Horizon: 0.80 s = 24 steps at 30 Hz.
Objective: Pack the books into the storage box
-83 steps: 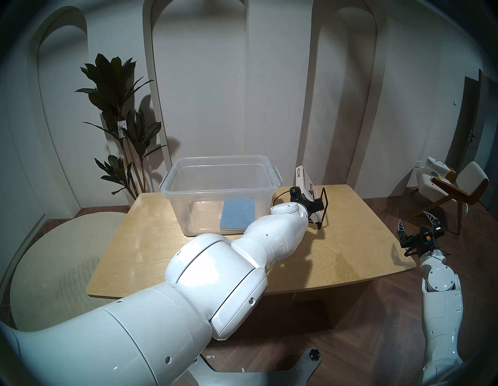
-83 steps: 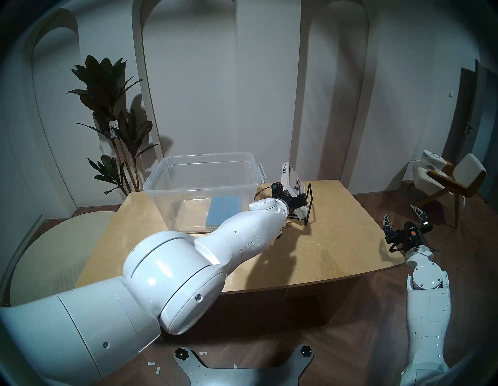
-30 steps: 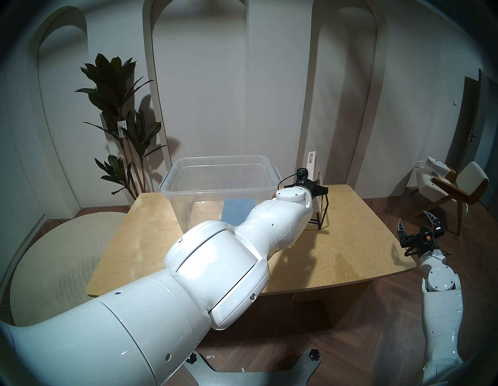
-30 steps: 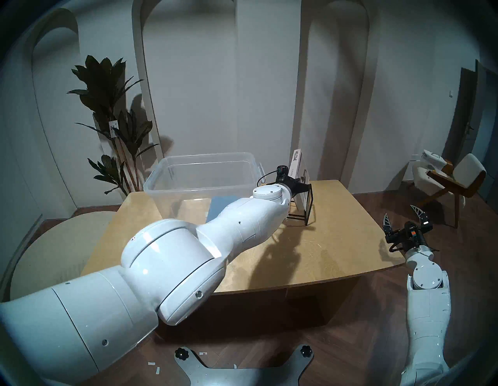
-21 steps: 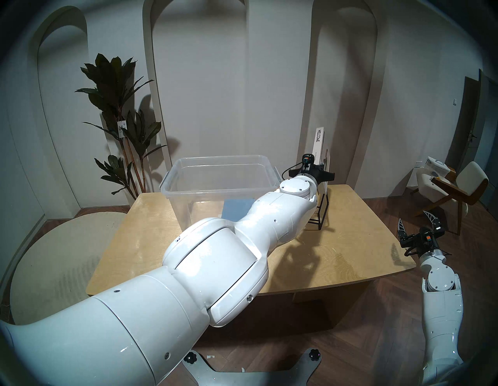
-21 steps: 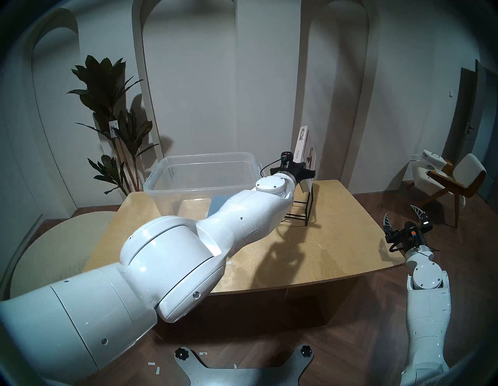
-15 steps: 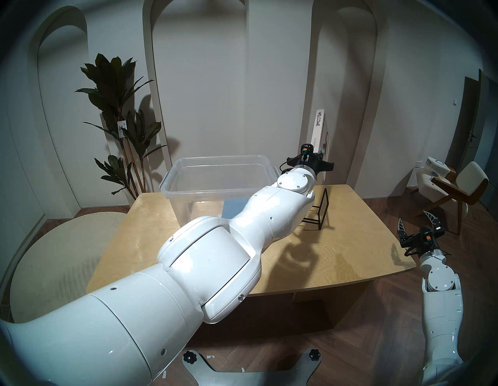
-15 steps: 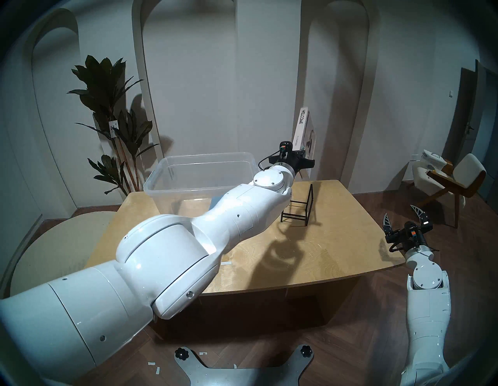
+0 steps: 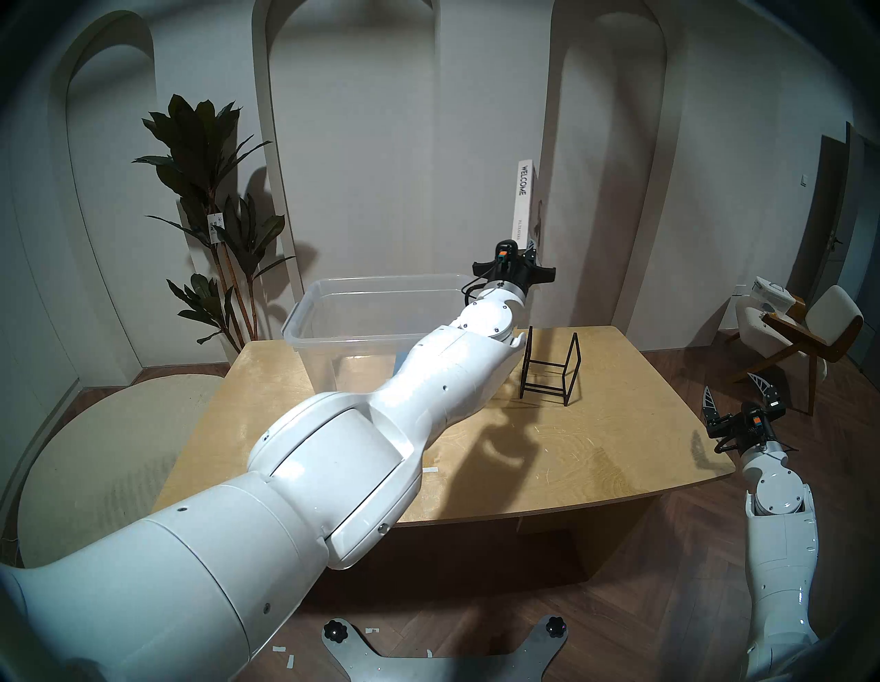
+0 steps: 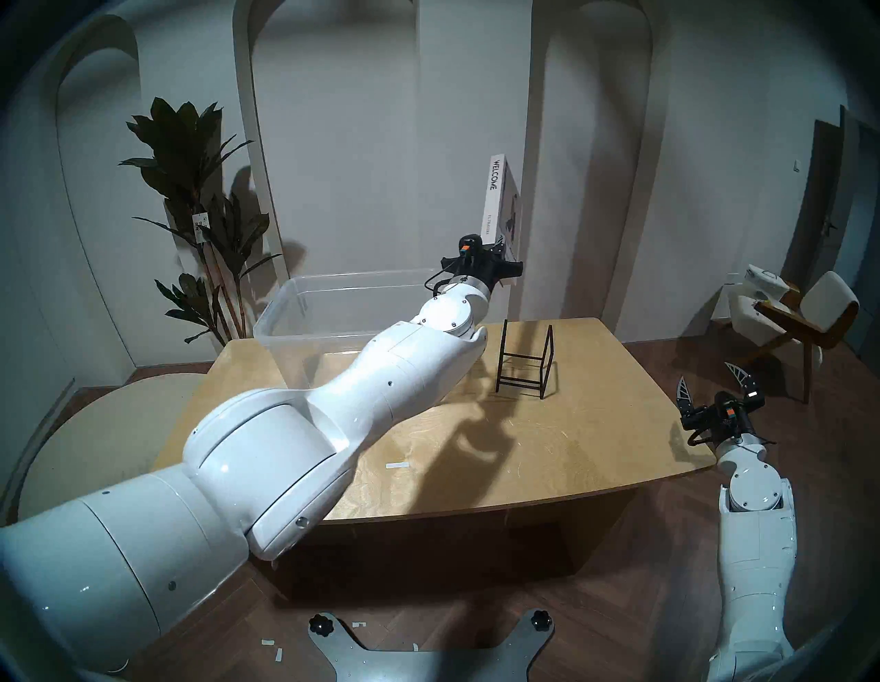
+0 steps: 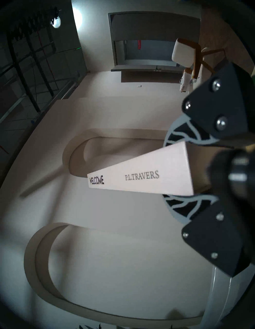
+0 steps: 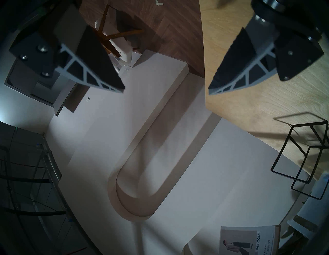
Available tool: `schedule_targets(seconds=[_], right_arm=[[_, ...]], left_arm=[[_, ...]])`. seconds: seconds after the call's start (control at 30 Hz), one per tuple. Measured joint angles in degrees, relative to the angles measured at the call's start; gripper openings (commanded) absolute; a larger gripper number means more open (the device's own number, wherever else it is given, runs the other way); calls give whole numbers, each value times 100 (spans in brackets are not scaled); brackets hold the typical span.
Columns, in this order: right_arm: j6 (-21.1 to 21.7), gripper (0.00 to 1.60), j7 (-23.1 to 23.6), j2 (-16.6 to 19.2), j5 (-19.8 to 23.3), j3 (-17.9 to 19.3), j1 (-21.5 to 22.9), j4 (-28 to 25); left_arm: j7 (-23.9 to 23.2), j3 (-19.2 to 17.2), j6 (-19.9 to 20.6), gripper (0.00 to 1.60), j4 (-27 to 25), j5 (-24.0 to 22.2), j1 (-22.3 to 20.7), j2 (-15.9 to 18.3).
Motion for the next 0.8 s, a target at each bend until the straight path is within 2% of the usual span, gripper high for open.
schedule_targets(seconds=[0.3,0.8], right_arm=[[1,160,0,0,4,-1,8,33],[1,160,0,0,10,-3,27,85]], left_arm=[[194,-155,-203,0,-500,22,101,335],[436,-306,-310,0,-1227,43,351,740]])
